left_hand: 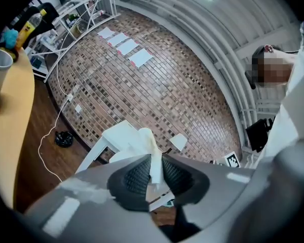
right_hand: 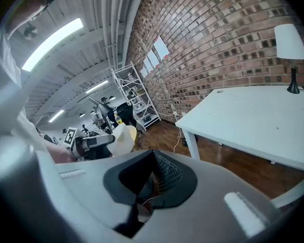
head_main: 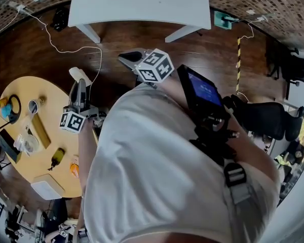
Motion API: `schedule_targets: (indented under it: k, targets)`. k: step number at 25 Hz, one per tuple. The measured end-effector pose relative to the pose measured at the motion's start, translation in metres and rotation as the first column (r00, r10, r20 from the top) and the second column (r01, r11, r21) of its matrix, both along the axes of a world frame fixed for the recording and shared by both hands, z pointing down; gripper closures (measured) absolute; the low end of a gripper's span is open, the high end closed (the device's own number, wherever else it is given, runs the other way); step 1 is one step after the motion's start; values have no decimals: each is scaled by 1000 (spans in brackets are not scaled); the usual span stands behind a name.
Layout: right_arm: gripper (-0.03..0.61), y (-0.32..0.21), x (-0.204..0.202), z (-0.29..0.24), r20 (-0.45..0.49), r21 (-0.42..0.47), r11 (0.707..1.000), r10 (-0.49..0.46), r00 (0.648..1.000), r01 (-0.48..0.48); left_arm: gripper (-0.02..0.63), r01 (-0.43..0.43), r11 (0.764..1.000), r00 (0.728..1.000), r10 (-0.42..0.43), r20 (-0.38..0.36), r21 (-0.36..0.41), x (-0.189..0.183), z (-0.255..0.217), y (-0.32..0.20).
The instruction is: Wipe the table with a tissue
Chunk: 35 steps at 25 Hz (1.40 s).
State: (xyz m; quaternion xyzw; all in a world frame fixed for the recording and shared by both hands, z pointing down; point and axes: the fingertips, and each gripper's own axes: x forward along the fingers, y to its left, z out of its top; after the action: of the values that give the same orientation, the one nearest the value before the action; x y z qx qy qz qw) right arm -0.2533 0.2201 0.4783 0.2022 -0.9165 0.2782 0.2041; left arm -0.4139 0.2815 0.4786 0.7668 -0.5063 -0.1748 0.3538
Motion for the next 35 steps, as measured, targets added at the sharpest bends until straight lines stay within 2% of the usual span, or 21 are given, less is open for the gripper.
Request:
schedule_targets:
  k: [4,9,15,24,29,35]
  targets:
    - [572,-19,31,-1,21,-19,999,27,999,-27,545,-63,998,997,64,50,-19,34,-1,-24]
    - [572,-53,53,4,48,-20,998,54,997,-53,545,-58,995,986,71,152,-84,57,13,-60]
    - [572,-101,72,4,73,-22,999,42,996,-40,545,-23,992,983,45,179,-125,74,15,-115]
    - [572,-169,124,0,115,-13,998,57,992,-56,543,-65,987,957,102,271,-145,133,9,-186]
    - [572,-193,160,0,116,-5,993,119,986,-120,543,-137,979,941,177,287,-152,167,7,-218]
    - [572,-209,194,5,108,-21,972,233,966,-233,543,-284,944,895,323,306,-166,206,9,-248]
